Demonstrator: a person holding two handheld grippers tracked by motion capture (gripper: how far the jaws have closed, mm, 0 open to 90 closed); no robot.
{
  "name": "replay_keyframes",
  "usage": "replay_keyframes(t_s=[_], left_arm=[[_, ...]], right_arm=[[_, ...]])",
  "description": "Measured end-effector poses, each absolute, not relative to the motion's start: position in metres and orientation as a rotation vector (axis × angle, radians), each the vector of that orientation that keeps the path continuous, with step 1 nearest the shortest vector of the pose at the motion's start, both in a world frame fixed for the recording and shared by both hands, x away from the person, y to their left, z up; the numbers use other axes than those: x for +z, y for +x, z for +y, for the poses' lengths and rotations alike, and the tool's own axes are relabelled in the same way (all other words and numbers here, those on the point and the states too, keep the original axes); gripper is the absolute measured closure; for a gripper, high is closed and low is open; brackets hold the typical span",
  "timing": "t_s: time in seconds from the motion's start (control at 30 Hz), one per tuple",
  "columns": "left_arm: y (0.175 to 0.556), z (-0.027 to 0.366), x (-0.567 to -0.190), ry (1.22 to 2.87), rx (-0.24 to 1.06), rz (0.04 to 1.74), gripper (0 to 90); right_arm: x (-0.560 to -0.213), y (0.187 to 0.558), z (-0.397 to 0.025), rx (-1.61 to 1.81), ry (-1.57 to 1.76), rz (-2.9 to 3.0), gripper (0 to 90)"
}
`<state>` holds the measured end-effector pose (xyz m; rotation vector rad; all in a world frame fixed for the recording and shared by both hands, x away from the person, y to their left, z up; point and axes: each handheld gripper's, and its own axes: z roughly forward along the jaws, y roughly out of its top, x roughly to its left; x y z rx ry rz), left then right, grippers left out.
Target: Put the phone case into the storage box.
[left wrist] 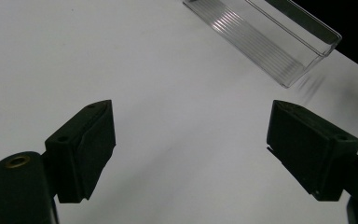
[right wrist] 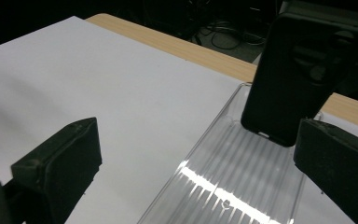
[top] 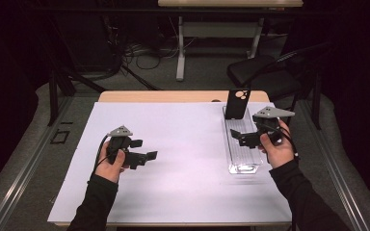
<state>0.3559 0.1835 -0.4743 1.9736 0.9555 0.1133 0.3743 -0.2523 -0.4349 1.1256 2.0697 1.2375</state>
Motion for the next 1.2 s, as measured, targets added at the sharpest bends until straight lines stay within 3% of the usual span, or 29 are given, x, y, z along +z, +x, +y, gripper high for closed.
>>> replay_keyframes(t_s=[0.73,1.2], left_arm=[[0.353,0.18,-0.471,2.005,0.139,0.924,15.7],[0.351,0.175,-0.471,2.014,0.153,0.907,15.7]], right_arm=[[-0.463,0.319,-0.213,1.273,1.071,2.096,2.3],[-0.479,0.302,-0.202,1.32,1.031,2.114,3.2]])
